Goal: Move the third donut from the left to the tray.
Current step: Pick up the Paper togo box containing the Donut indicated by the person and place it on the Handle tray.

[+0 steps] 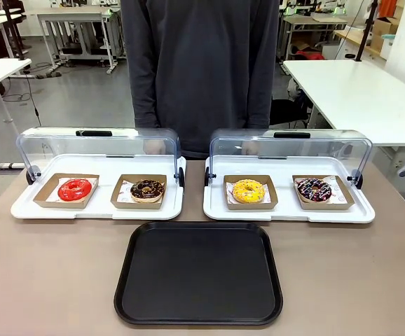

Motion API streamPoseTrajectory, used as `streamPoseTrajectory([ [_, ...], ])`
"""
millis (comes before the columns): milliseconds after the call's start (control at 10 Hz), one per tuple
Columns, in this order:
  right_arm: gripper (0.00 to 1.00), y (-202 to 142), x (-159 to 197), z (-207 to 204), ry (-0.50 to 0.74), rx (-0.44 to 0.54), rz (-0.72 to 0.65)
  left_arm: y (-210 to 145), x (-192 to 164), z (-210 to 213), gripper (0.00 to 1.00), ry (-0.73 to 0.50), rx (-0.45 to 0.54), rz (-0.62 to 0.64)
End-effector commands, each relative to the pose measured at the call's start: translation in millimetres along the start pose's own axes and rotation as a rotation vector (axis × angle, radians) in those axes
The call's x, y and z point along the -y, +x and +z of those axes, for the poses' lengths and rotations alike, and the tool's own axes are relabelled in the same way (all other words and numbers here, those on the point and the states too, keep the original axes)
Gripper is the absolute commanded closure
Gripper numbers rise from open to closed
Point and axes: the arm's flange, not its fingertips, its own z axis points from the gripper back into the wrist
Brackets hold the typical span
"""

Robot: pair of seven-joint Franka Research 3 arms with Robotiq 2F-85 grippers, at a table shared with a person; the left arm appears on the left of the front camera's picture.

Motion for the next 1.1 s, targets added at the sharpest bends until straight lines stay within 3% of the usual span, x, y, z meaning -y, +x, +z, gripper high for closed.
streamPoseTrajectory([
  [0,0.00,1.6,4.0,-0.8,0.003,0.030,0.025,1.3,0.0,1.4,0.00,-0.009,0.001,-0.014],
  [1000,0.00,1.6,4.0,-0.8,0.003,0.030,0.025,1.3,0.0,1.4,0.00,-0.009,0.001,-0.014],
])
